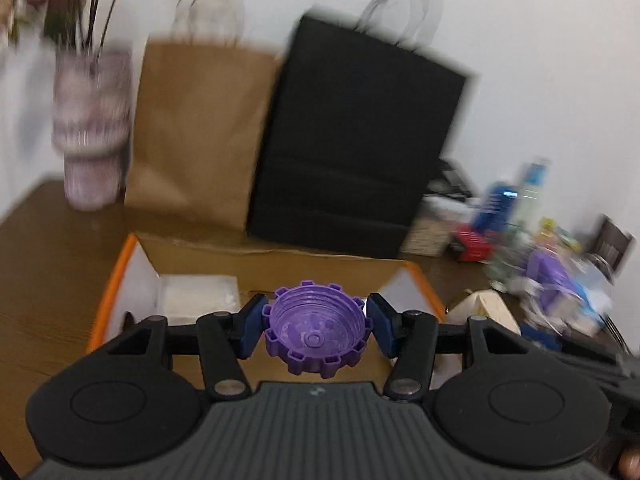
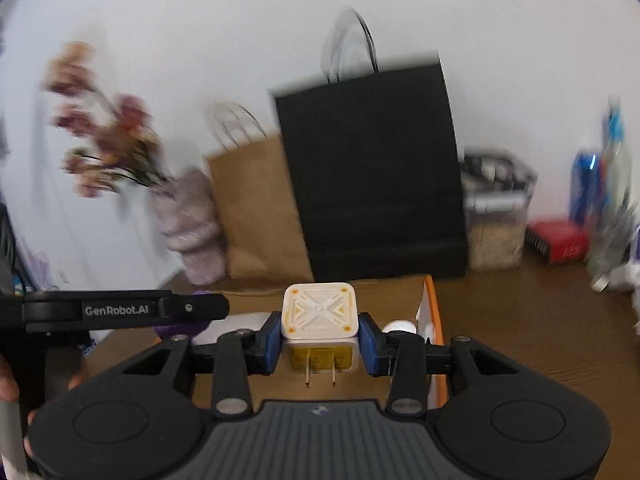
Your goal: Organize rigid objects
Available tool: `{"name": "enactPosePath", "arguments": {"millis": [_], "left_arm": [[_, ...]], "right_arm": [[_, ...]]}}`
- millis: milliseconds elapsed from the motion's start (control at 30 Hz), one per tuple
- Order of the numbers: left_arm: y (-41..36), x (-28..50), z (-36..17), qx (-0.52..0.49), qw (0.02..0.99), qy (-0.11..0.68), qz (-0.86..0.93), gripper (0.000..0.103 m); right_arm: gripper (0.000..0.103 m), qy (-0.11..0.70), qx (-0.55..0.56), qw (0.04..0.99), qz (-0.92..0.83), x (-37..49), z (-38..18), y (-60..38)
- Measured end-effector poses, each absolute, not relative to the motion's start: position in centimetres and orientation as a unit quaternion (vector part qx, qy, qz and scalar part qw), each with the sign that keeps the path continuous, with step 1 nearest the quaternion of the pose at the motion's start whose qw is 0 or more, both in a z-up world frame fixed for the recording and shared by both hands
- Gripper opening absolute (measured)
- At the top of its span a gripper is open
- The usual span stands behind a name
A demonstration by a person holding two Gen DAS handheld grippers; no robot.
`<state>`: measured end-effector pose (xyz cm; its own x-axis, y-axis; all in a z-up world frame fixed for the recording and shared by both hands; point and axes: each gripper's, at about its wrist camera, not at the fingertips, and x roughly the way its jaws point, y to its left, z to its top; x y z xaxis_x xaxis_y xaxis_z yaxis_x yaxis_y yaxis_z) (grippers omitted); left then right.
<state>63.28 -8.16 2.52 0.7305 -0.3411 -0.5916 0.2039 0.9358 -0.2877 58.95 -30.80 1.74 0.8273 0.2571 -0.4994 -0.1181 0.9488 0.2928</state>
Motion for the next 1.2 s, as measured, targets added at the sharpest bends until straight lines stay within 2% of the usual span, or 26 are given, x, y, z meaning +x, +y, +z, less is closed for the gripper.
{"name": "enactPosePath", "arguments": {"millis": [167,333,400,433,500,600,767,1133,1200], "left_arm": [[-10.1,71.1,-2.1,-0.079,0.897,0.417,-0.12,0.056],[-11.0,73.4,-4.2,-0.06,0.891,0.437,-0.103,0.058],[-11.0,73.7,-4.3,-0.064,0.891,0.436,-0.111,0.073],[-11.1,73.7,-4.3,-0.069,0.891,0.434,-0.113,0.075],[-11.5,73.5,-4.1,-0.067,0.893,0.431,-0.112,0.075],[-11.6,73.1,-3.2,-0.063,0.895,0.426,-0.114,0.075],[-10.1,70.2,0.2,-0.062,0.905,0.402,-0.122,0.081],[-6.1,56.9,6.3,-0.009,0.938,0.335,-0.088,0.082],[-5.5,53.4,7.0,0.005,0.945,0.314,-0.089,0.084]], "right_arm": [[0.038,0.376,0.129,0.914,0.08,67.5,-2.9,-30.3],[0.038,0.428,0.11,0.895,0.058,70.9,-5.7,-29.3],[0.04,0.437,0.102,0.892,0.054,71.5,-5.7,-29.1],[0.04,0.429,0.097,0.896,0.052,71.5,-5.6,-29.0],[0.046,0.42,0.081,0.902,0.05,71.3,-5.1,-28.6],[0.046,0.405,0.06,0.911,0.052,70.1,-3.7,-28.4],[0.049,0.382,0.051,0.92,0.064,66.8,0.0,-29.0],[0.057,0.324,0.041,0.942,0.07,54.0,5.2,-30.9],[0.062,0.306,0.04,0.948,0.072,51.0,5.7,-31.2]]}}
